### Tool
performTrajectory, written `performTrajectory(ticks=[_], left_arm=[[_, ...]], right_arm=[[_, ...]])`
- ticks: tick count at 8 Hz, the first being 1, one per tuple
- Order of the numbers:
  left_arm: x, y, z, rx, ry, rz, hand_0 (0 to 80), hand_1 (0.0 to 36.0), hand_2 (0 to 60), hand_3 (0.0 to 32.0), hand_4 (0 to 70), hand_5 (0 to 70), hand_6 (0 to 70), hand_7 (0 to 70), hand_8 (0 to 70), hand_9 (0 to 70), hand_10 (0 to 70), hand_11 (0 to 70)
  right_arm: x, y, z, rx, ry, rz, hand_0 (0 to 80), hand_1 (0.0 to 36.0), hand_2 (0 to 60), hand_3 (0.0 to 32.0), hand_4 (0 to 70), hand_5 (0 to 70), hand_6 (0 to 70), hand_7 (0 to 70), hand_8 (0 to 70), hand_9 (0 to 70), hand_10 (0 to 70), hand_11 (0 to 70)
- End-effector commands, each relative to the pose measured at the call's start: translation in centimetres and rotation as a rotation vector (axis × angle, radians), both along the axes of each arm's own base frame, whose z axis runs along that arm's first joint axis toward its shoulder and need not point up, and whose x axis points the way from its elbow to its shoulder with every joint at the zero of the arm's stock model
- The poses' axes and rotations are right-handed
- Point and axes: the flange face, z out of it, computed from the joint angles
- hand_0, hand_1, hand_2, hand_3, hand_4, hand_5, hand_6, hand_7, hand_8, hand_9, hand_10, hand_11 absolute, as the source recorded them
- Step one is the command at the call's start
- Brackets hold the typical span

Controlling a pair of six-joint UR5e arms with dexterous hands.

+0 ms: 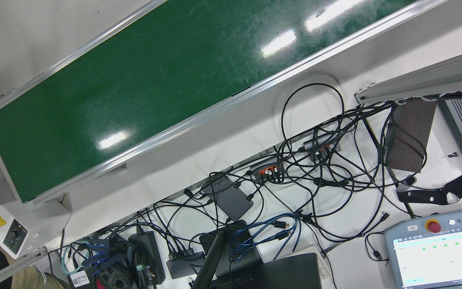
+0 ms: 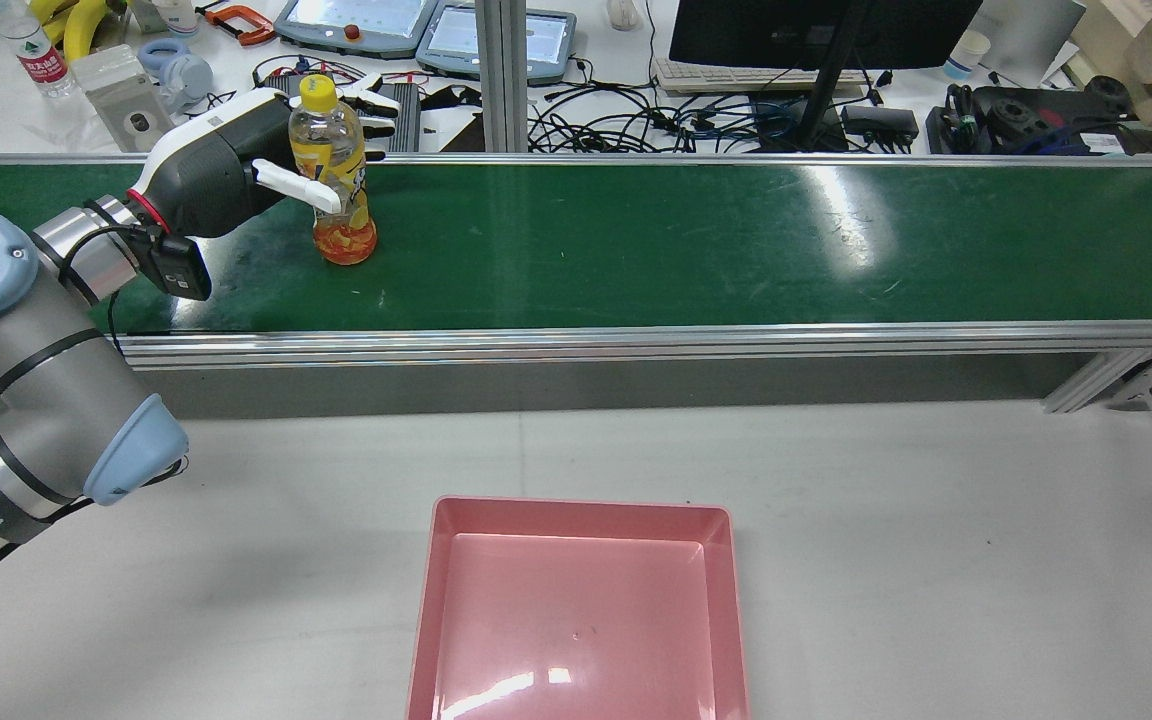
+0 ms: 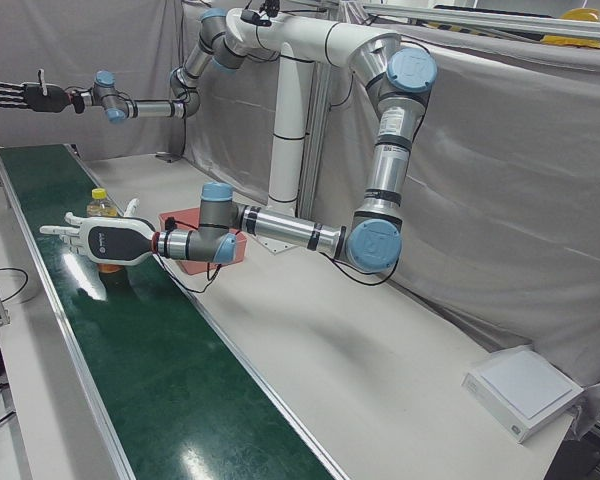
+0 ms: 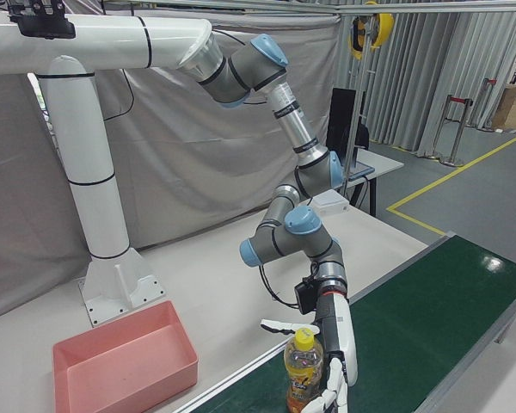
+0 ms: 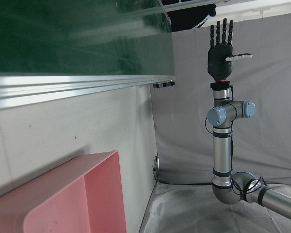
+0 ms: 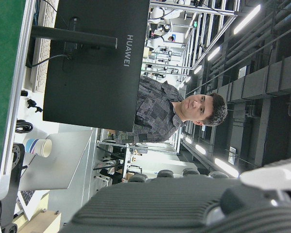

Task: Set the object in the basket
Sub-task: 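Close the left hand fingers around the juice bottle and lift it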

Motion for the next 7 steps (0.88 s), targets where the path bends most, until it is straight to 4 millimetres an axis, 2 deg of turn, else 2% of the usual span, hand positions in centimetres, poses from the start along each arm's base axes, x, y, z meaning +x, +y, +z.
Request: performTrajectory(ticks=[1,2,3,5,6,7], left_arm=[[-0.7,0.1,-0.1,-0.053,-0.039,-0.011,54.8,12.5,27.6,0.0,70.0,70.0,57.0,70.0,63.1,70.0,70.0,70.0],[-0.8,0.3,-0.5,-0.045,-0.033,-0.011,54.6,14.7,40.9,0.0,69.3,70.0,66.7,70.0,70.0,70.0,70.0,70.0],[-0.8,1.2,-2.6,-0.008,-0.002,-0.002,53.7,15.9,50.0,0.0,69.1,70.0,70.0,70.0,70.0,70.0,70.0,70.0],[-1.8,4.3,-8.0,0.089,0.076,0.016,53.1,15.3,52.6,0.0,70.0,70.0,70.0,70.0,70.0,70.0,70.0,70.0],[-2.2,5.8,-9.9,0.126,0.108,0.026,52.4,14.5,51.4,0.0,70.0,70.0,70.0,70.0,70.0,70.0,70.0,70.0],[-2.3,6.4,-10.6,0.141,0.121,0.03,51.2,13.5,49.9,0.0,70.0,70.0,70.0,70.0,70.0,70.0,70.0,70.0]], right_arm=[[0.0,0.0,-0.1,0.001,0.0,0.0,0.0,0.0,0.0,0.0,0.0,0.0,0.0,0.0,0.0,0.0,0.0,0.0],[0.0,0.0,0.0,0.0,0.0,0.0,0.0,0.0,0.0,0.0,0.0,0.0,0.0,0.0,0.0,0.0,0.0,0.0],[0.0,0.0,0.0,0.0,0.0,0.0,0.0,0.0,0.0,0.0,0.0,0.0,0.0,0.0,0.0,0.0,0.0,0.0],[0.0,0.0,0.0,-0.001,-0.002,0.0,0.0,0.0,0.0,0.0,0.0,0.0,0.0,0.0,0.0,0.0,0.0,0.0],[0.1,0.0,-0.1,0.003,-0.002,0.002,0.0,0.0,0.0,0.0,0.0,0.0,0.0,0.0,0.0,0.0,0.0,0.0],[0.1,0.0,0.0,0.001,-0.002,0.002,0.0,0.0,0.0,0.0,0.0,0.0,0.0,0.0,0.0,0.0,0.0,0.0]])
